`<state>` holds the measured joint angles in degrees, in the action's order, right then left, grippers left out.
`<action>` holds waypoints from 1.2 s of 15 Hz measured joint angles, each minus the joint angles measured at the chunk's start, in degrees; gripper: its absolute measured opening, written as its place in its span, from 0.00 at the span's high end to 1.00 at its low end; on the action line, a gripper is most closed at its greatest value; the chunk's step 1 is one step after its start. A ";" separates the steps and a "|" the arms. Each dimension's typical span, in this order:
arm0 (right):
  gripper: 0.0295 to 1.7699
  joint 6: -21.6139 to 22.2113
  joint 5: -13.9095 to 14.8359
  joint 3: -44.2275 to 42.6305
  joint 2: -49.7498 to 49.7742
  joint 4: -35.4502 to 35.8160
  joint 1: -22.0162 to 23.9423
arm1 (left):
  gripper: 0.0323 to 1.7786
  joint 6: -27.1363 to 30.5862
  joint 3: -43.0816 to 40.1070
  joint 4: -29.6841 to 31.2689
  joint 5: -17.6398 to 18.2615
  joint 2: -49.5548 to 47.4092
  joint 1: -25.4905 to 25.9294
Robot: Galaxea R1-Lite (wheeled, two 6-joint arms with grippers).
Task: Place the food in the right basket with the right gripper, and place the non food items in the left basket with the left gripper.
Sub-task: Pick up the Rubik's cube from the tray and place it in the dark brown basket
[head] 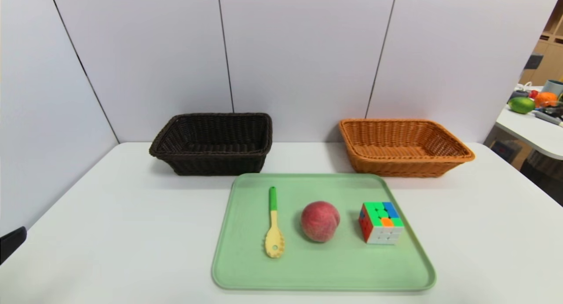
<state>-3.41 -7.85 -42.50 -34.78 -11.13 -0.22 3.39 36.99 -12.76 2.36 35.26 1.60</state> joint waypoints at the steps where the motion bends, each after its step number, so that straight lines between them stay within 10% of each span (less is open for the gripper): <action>1: 0.04 0.15 -0.46 -0.11 -1.60 0.02 -0.20 | 0.05 -0.45 -0.41 0.04 0.00 0.96 0.00; 18: 0.04 10.72 1.84 6.78 -14.73 1.88 -19.04 | 0.05 -8.31 -8.44 14.14 -3.63 17.44 -15.31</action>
<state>7.30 -6.01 -35.72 -49.51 -9.25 -19.26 -4.92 28.55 1.38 -1.27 52.70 -13.71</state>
